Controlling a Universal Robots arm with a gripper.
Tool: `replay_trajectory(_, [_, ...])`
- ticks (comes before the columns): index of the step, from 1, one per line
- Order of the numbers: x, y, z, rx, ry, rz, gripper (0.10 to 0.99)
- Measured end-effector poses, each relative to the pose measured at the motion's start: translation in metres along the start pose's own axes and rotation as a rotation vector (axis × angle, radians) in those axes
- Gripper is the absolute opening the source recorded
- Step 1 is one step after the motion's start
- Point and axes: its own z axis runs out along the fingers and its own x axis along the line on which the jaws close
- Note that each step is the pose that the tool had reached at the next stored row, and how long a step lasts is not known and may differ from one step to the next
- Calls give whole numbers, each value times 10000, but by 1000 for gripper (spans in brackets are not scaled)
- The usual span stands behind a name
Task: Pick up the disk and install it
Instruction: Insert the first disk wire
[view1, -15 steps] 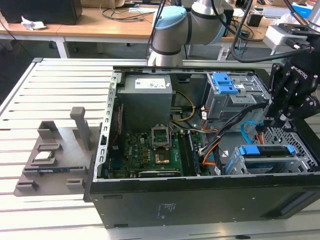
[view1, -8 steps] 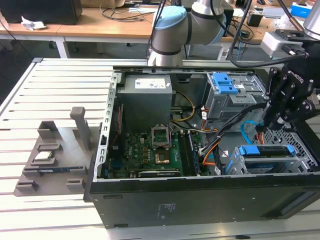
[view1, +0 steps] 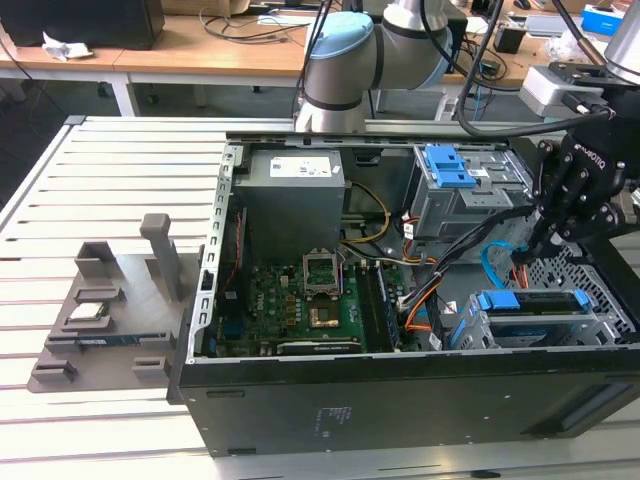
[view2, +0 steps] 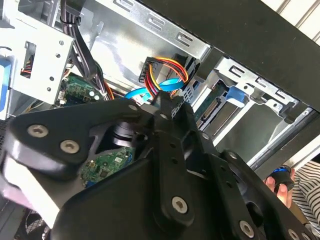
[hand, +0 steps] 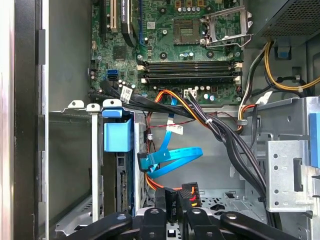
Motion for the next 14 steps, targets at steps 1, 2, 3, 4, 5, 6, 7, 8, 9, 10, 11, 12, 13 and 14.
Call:
replay_trajectory(1, [0, 0, 0, 0, 1, 0, 216])
replay_trajectory(2, [0, 0, 0, 0, 1, 0, 173])
replay_trajectory(3, [0, 0, 0, 0, 1, 0, 173])
replay_trajectory(4, [0, 0, 0, 0, 1, -1, 173])
replay_trajectory(5, [0, 0, 0, 0, 1, -1, 173])
replay_trajectory(6, [0, 0, 0, 0, 1, -1, 173])
replay_trajectory(7, [2, 0, 1, 0, -1, 0, 173])
replay_trajectory(8, [25, -1, 2, -1, 1, -2, 173])
replay_trajectory(9, [80, -2, 6, 0, 1, 0, 173])
replay_trajectory(10, [121, -3, 10, -1, -1, 0, 173])
replay_trajectory(11, [168, -5, 13, 0, 1, -1, 173])
replay_trajectory(12, [240, -7, 19, 0, 2, 0, 173])
replay_trajectory(13, [276, -7, 23, 0, 5, 0, 173])
replay_trajectory(14, [306, -9, 28, 0, 5, -1, 173])
